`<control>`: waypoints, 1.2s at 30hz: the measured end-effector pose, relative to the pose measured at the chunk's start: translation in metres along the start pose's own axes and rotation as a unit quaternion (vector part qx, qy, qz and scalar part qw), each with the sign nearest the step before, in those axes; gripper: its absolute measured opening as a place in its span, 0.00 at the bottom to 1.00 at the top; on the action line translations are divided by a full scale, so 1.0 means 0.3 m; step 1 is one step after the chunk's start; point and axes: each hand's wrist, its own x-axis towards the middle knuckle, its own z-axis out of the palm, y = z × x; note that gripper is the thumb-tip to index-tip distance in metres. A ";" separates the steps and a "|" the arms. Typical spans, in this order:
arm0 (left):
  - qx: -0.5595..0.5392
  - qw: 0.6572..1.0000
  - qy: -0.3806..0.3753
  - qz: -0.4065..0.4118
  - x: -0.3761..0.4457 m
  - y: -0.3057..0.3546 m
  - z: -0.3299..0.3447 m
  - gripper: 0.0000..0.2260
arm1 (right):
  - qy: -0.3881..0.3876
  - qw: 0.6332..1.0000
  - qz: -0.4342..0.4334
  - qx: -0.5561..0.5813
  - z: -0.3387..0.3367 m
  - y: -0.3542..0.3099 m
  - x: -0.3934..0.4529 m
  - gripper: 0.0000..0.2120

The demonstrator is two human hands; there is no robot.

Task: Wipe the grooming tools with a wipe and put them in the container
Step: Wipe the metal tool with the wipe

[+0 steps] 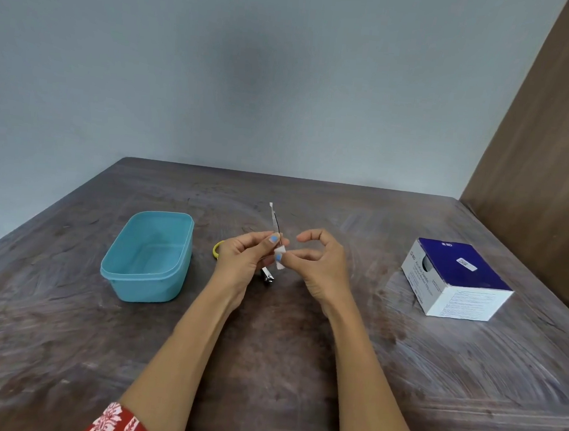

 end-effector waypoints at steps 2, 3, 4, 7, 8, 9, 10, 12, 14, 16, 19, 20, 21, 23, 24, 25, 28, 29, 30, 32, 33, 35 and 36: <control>0.009 1.000 -0.005 0.000 -0.001 -0.001 0.004 0.08 | 0.002 1.000 -0.009 0.016 -0.001 -0.004 0.001 0.17; 0.012 1.000 -0.003 0.001 -0.001 0.000 0.004 0.08 | -0.004 1.000 -0.007 0.008 -0.002 -0.005 0.001 0.17; 0.013 1.000 0.001 0.002 0.000 0.001 0.004 0.09 | -0.014 1.000 0.001 -0.010 -0.003 -0.003 0.000 0.17; 0.000 1.000 0.018 0.011 0.000 0.005 0.006 0.11 | -0.026 0.998 0.032 -0.053 -0.007 0.010 0.003 0.16; -0.007 1.000 0.025 0.017 0.000 0.005 0.007 0.11 | -0.015 0.998 0.037 -0.048 -0.010 0.012 0.005 0.16; -0.013 0.999 0.033 0.021 0.001 0.005 0.007 0.11 | 0.005 0.999 0.036 -0.030 -0.014 0.013 0.010 0.16; -0.019 0.999 0.039 0.022 0.002 0.004 0.007 0.10 | 0.029 0.999 0.032 0.002 -0.019 0.011 0.014 0.15; -0.032 0.999 0.038 0.010 0.001 0.001 0.010 0.06 | 0.064 0.994 0.017 0.090 -0.027 0.010 0.021 0.15; -0.039 0.999 0.025 0.000 -0.002 -0.003 0.019 0.04 | 0.063 0.987 0.011 0.146 -0.026 0.009 0.024 0.14; -0.026 0.999 0.019 0.002 -0.004 -0.009 0.025 0.03 | 0.043 0.987 0.020 0.155 -0.016 0.009 0.020 0.13; -0.014 1.000 0.027 0.007 -0.006 -0.013 0.029 0.05 | 0.028 0.990 0.016 0.138 -0.007 0.012 0.015 0.09; -0.017 0.999 0.032 0.007 -0.006 -0.013 0.029 0.06 | 0.026 0.992 0.010 0.123 -0.006 0.012 0.015 0.08; -0.020 0.999 0.036 0.007 -0.007 -0.011 0.031 0.05 | 0.024 0.994 0.006 0.108 -0.004 0.012 0.016 0.06; -0.023 0.999 0.048 0.008 -0.007 -0.009 0.034 0.05 | 0.025 0.996 0.008 0.082 -0.002 0.013 0.019 0.03; -0.024 0.998 0.053 0.008 -0.007 -0.009 0.035 0.06 | 0.021 0.997 0.016 0.070 -0.001 0.014 0.018 0.03; -0.025 0.998 0.057 0.008 -0.007 -0.008 0.035 0.06 | 0.010 0.998 0.027 0.060 0.000 0.016 0.019 0.04; -0.029 0.998 0.056 0.006 -0.006 -0.008 0.032 0.05 | -0.038 0.997 0.049 0.037 0.002 0.024 0.015 0.09; -0.026 0.998 0.055 0.004 -0.007 -0.006 0.031 0.04 | -0.045 0.997 0.051 0.029 0.002 0.026 0.014 0.09; -0.016 0.998 0.054 0.004 -0.008 -0.006 0.031 0.04 | -0.046 0.997 0.054 0.017 0.001 0.028 0.014 0.09; 0.020 0.998 0.054 0.011 -0.011 -0.007 0.032 0.05 | -0.036 0.998 0.059 -0.008 0.000 0.027 0.014 0.09; 0.038 0.997 0.058 0.018 -0.010 -0.009 0.033 0.06 | -0.031 0.998 0.058 -0.019 -0.001 0.026 0.014 0.09; 0.054 0.995 0.074 0.030 -0.009 -0.010 0.034 0.06 | -0.022 0.997 0.052 -0.048 -0.006 0.025 0.014 0.08; 0.052 0.994 0.083 0.038 -0.006 -0.011 0.034 0.06 | -0.015 0.997 0.047 -0.067 -0.008 0.025 0.015 0.07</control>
